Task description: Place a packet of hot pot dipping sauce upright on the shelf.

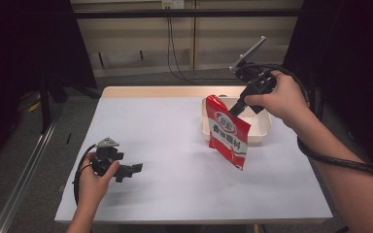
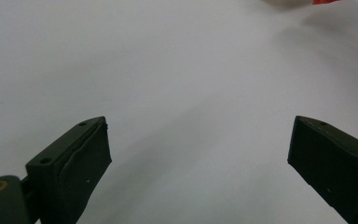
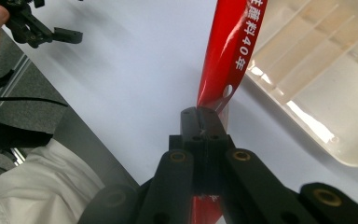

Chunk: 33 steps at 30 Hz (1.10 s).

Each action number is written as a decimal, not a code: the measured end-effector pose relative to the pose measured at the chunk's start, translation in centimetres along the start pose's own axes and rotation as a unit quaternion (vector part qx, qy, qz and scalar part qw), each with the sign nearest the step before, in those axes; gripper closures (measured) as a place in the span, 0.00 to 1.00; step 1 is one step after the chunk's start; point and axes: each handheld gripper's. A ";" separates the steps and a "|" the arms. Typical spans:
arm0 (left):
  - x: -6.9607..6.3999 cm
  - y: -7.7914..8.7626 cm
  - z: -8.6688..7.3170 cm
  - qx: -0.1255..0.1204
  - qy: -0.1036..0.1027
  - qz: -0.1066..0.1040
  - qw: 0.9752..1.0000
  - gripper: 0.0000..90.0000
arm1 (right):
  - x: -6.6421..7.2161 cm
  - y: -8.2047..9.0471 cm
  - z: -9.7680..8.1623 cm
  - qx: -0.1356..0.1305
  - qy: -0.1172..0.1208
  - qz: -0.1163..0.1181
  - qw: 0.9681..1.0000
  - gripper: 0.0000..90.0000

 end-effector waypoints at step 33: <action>-0.2 -0.2 0.1 0.000 0.002 -0.002 1.000 0.06 | -3.9 4.0 -3.6 -0.010 -0.058 -0.022 0.998 1.00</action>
Point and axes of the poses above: each handheld gripper's, and its own axes: y roughly backward along the jaws, z roughly out of its top, x roughly to its left, and after that the axes turned 9 degrees about x, right-handed
